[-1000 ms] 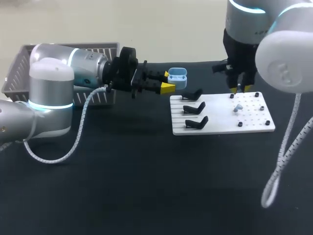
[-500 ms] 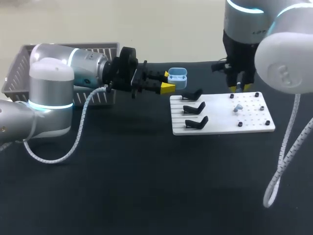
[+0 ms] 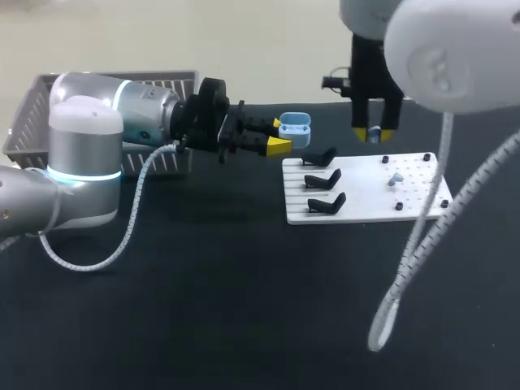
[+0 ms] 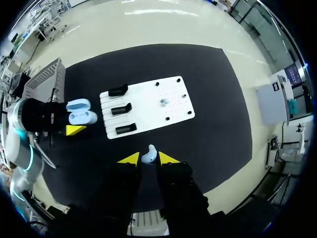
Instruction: Pick up each earbud case from the left stands, insert the matching earbuds, close the lid, and place the case in the box.
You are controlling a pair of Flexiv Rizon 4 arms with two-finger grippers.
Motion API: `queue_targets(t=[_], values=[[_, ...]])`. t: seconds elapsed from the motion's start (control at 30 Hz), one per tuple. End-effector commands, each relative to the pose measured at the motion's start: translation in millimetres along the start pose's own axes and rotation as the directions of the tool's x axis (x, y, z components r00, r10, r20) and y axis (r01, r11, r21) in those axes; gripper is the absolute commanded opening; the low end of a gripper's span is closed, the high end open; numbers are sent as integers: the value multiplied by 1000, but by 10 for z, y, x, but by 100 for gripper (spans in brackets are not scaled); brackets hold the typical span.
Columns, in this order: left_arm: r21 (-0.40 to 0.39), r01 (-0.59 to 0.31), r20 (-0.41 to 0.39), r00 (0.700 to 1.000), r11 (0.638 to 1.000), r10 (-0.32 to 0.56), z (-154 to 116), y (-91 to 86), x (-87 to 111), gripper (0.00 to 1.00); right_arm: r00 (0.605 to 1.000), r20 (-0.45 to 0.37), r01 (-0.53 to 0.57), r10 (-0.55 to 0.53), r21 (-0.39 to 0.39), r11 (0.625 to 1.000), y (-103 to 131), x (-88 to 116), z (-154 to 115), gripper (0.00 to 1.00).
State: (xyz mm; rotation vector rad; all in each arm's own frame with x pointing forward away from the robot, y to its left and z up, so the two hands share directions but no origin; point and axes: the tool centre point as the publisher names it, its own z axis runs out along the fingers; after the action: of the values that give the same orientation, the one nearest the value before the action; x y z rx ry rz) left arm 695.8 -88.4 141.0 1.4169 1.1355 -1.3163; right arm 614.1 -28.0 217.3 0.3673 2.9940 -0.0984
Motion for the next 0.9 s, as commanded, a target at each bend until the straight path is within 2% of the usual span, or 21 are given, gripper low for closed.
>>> queue_targets(t=[0.03,0.57,0.67,0.9], values=[[0,-1,0,1000,1000,1,-1,1,3,0,999,-39,-8,7,-12,1000,60,-30,-84,0],[0,-1,0,1000,1000,1,-1,1,3,0,999,-39,-8,7,-12,1000,60,-30,-84,0],[0,-1,0,1000,1000,1,-1,1,3,0,995,-12,-102,103,45,994,154,-50,-94,0],[0,-1,0,1000,1000,1,-1,1,3,0,965,-4,-263,263,22,964,244,-118,-141,0]])
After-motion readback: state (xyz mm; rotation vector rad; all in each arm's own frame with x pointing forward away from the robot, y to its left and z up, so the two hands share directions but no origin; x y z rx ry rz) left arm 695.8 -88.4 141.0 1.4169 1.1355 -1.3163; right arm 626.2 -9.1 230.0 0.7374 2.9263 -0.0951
